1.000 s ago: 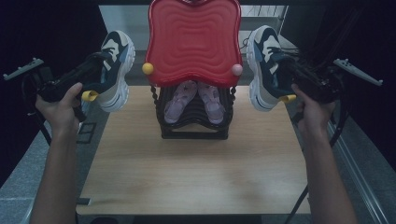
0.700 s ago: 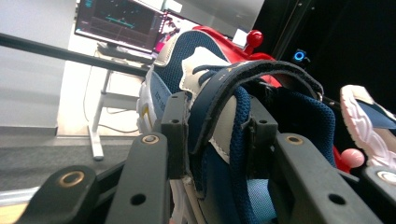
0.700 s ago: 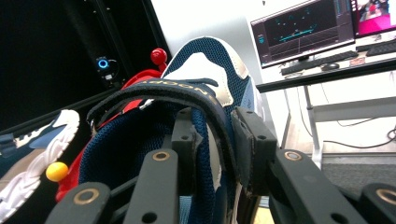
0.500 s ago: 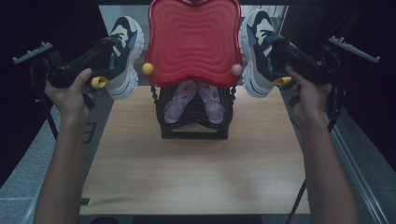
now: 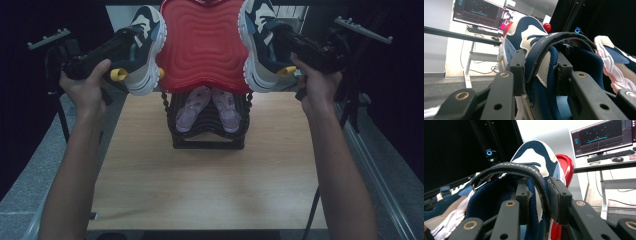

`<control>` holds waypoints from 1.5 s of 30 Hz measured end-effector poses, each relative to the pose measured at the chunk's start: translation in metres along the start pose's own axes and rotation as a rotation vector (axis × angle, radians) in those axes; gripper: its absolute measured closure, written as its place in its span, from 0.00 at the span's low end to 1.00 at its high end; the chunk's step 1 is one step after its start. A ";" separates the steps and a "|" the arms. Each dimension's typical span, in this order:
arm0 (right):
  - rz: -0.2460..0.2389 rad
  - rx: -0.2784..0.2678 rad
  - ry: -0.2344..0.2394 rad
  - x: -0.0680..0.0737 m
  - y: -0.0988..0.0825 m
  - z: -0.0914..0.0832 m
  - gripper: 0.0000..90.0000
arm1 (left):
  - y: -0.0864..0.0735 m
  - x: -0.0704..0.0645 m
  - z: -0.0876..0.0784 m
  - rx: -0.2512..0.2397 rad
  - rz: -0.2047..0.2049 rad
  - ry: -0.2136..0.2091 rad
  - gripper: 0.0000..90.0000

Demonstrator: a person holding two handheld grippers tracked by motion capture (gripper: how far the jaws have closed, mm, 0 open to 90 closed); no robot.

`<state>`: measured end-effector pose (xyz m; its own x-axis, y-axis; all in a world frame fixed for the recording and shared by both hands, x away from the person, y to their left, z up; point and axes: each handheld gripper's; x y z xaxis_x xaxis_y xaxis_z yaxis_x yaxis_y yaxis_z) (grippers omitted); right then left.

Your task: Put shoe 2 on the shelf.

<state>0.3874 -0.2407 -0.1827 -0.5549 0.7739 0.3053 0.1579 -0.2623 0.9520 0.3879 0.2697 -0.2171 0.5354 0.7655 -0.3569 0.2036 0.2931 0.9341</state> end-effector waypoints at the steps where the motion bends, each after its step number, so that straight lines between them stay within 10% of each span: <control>1: -0.001 0.003 0.003 0.001 0.001 0.003 0.79 | 0.000 -0.001 0.002 0.003 -0.001 -0.002 0.75; 13: 0.017 0.017 0.041 0.016 0.004 0.033 0.79 | 0.006 -0.019 0.028 0.014 0.013 -0.009 0.75; 45: 0.017 0.071 -0.033 0.018 -0.008 0.091 0.79 | 0.000 -0.048 0.091 0.063 0.081 -0.002 0.75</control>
<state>0.4506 -0.1724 -0.1828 -0.5249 0.7882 0.3212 0.2251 -0.2354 0.9455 0.4367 0.1813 -0.1997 0.5536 0.7843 -0.2801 0.2106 0.1935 0.9582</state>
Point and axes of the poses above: each handheld gripper's, and its own axes: z roughly forward along the jaws, y roughly out of its top, x roughly to its left, and after that the axes turned 1 degree about -x, right-handed
